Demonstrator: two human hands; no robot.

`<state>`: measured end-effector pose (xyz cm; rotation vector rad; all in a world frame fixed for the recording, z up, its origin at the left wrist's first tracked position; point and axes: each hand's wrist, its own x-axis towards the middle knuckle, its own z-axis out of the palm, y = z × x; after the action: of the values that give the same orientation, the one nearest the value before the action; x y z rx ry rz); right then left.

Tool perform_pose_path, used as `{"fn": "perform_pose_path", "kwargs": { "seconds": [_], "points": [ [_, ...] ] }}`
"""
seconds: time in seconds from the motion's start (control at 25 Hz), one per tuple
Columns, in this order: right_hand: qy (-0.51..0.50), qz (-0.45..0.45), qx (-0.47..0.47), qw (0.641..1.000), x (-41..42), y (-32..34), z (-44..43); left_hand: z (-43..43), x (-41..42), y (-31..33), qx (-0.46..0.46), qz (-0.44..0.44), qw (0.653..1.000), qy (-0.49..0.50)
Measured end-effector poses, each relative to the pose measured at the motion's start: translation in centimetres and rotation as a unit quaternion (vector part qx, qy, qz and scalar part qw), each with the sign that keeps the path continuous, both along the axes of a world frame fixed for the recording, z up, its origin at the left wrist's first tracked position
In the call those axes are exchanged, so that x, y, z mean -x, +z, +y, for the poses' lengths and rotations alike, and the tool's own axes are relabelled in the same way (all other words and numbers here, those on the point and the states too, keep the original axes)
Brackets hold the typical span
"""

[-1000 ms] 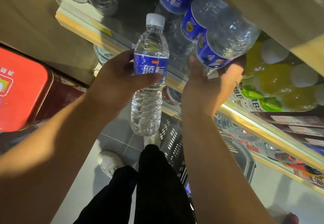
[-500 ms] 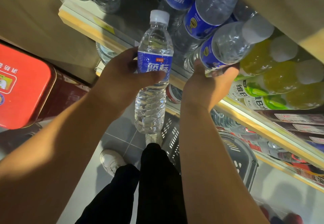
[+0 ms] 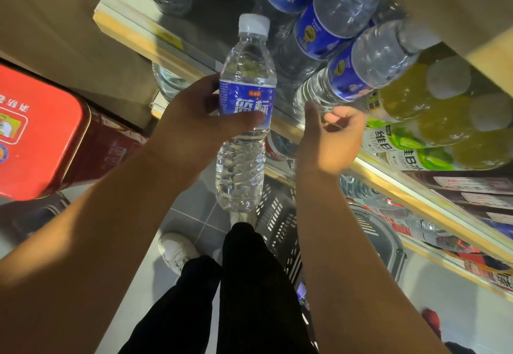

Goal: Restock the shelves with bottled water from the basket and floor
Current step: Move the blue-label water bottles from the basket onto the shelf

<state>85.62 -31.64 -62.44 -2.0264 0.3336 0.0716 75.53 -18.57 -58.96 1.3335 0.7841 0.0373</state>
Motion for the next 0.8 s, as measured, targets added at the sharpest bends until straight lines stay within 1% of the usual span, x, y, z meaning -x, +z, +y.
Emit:
{"fn": "perform_pose_path", "kwargs": {
  "seconds": [0.08,0.24,0.4,0.52,0.64,0.8],
  "points": [
    [0.013,-0.008,0.035,0.999,-0.7,0.0,0.1,0.1,0.2,-0.2,-0.005,0.006,1.000,-0.001],
    [-0.029,0.005,0.075,0.997,-1.3,-0.2,0.9,0.1,0.5,-0.6,-0.004,0.010,1.000,-0.003],
    [-0.065,-0.010,0.065,0.996,-1.4,-0.6,1.5,0.2,0.6,-0.5,-0.006,0.007,1.000,-0.004],
    [-0.071,-0.010,0.058,0.996,-1.3,-1.0,1.9,0.3,0.6,-0.5,-0.016,0.006,1.000,-0.003],
    [-0.071,-0.020,0.095,0.993,-1.6,-1.4,2.1,0.5,0.7,-0.6,-0.021,0.004,1.000,-0.003],
    [-0.068,0.002,0.126,0.990,-1.8,-1.3,2.2,0.7,1.0,-0.8,-0.016,0.004,1.000,0.002]
  ]
}}
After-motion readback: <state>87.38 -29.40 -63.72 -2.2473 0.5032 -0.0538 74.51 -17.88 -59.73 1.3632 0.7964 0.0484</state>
